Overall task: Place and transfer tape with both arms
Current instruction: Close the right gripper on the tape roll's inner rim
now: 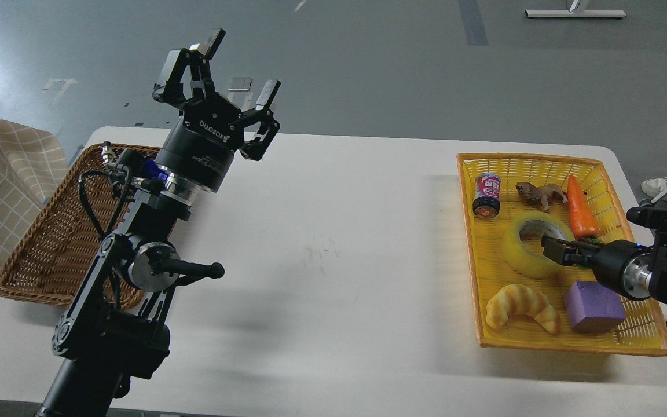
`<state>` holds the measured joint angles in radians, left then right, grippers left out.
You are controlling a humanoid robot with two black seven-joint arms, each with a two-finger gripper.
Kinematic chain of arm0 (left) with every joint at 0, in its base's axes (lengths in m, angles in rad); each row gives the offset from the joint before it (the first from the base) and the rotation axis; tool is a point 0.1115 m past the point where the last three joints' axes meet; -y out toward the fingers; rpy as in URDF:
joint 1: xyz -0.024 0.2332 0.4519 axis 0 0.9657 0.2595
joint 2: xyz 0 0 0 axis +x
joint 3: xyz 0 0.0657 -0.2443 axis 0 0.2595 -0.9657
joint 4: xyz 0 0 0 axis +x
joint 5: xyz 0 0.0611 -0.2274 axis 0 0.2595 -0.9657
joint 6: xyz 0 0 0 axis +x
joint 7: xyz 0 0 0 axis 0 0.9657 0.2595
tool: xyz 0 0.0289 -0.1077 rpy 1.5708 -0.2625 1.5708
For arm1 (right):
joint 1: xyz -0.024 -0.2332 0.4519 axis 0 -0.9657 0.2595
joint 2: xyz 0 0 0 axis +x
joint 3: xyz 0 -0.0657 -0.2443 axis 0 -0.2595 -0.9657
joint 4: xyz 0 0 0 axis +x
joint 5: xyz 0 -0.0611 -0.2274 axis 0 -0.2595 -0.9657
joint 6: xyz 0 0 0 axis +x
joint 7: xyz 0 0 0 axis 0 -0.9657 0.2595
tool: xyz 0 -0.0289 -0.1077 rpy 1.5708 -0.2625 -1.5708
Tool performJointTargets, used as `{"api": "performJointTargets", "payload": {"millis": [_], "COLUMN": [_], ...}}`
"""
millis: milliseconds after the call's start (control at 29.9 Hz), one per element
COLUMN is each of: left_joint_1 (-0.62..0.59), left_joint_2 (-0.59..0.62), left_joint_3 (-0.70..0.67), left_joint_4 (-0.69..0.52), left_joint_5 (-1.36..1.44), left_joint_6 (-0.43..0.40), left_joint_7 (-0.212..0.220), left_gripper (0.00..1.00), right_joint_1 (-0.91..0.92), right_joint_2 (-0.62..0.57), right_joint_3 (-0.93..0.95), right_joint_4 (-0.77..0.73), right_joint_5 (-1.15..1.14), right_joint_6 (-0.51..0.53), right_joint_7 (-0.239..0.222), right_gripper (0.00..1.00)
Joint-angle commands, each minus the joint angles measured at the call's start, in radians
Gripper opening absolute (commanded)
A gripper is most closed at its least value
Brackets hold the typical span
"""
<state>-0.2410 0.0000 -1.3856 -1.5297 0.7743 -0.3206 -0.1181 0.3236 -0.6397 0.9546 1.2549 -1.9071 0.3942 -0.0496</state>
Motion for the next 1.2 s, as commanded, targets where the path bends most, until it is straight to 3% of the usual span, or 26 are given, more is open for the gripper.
{"api": "performJointTargets", "payload": {"millis": [0, 267, 401, 769, 1170], "left_joint_1": [0.002, 0.014, 0.023, 0.029, 0.031], "left_joint_2": [0.0, 0.0, 0.0, 0.0, 0.0], "left_joint_3": [-0.001, -0.003, -0.004, -0.004, -0.004], "left_joint_4": [0.0, 0.0, 0.0, 0.0, 0.0], "left_joint_5": [0.0, 0.0, 0.0, 0.0, 0.0], "left_joint_6": [0.0, -0.002, -0.002, -0.002, -0.002], "left_joint_7": [0.0, 0.0, -0.002, 0.0, 0.0], "left_gripper": [0.98, 0.98, 0.98, 0.98, 0.98], "right_joint_1": [-0.003, -0.011, -0.011, -0.023, -0.034], "right_joint_2": [0.002, 0.005, 0.006, 0.008, 0.008], "right_joint_3": [0.0, 0.003, 0.004, 0.003, 0.007], "right_joint_4": [-0.008, 0.0, -0.002, -0.006, -0.005], "right_joint_5": [-0.001, 0.0, 0.002, 0.002, 0.003], "right_joint_6": [0.0, -0.008, -0.011, -0.005, 0.005], "right_joint_7": [0.001, 0.002, 0.002, 0.002, 0.001], "right_gripper": [0.69, 0.59, 0.45, 0.44, 0.28]}}
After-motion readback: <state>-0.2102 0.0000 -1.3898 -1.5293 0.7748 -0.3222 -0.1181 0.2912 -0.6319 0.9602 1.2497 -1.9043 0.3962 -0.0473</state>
